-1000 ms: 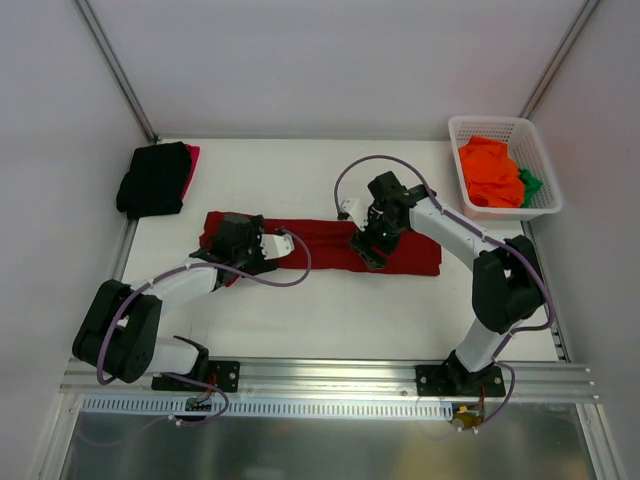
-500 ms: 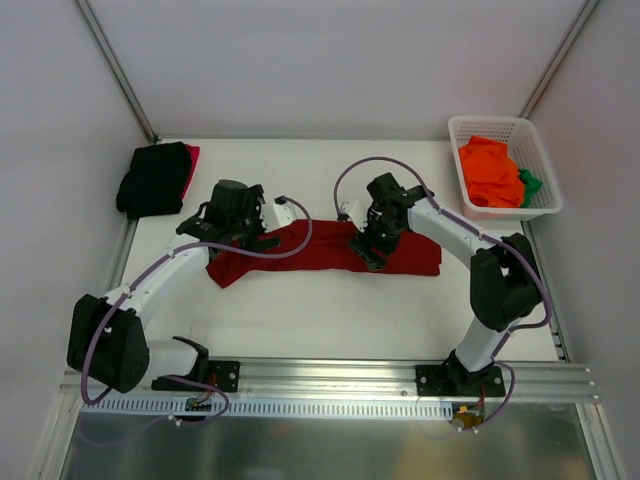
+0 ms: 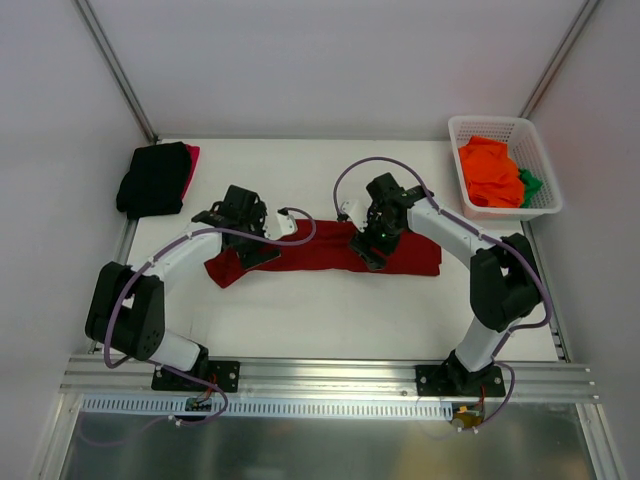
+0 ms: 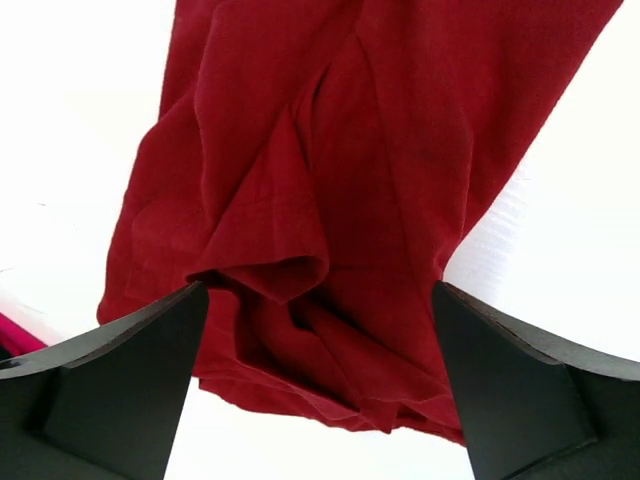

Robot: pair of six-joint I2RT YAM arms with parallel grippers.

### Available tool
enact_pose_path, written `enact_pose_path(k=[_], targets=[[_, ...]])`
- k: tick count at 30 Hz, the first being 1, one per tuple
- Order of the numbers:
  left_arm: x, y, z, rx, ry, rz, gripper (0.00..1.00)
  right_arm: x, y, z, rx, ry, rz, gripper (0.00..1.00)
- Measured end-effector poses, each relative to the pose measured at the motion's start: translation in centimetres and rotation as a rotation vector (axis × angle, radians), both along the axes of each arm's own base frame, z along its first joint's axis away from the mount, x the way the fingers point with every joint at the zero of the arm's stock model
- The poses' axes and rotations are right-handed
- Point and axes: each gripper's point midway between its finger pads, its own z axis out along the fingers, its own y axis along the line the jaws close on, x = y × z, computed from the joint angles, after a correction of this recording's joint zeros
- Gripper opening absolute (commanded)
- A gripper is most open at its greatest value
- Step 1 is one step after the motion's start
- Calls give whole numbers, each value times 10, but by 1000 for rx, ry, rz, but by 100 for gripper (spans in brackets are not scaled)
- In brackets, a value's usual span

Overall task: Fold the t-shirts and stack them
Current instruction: Fold the tshirt

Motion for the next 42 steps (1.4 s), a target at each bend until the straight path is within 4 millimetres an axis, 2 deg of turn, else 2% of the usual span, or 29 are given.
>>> enact_pose_path(k=[1,4,5,6,19,23,30,36,42], targets=[[0,0,-2,1,6,2,88,0,0,0,-1,-1,0,74],[3,-1,-2,-2,10,10,40,1,0,0,-3,-3,-1,74],[4,-2,-2,-5,11,14,7,1,-1,0,-3,-3,-1,74],[6,-2,-1,-3,6,10,0,1,-1,0,-3,-3,-1,74],[15,-4,0,-15,-12,25,0,1,-1,0,-3,-4,-1,74],[24,-5,5,-21,-51,33,0,1,0,0,-3,-5,-1,74],[57,-1,13,11,-170,67,0,2,0,0,0,-10,-2,74],[82,12,-2,74,-204,113,0,3,0,0,-3,-12,-3,74],[107,15,-13,120,-251,136,0,3,-1,0,-6,-14,-4,74]])
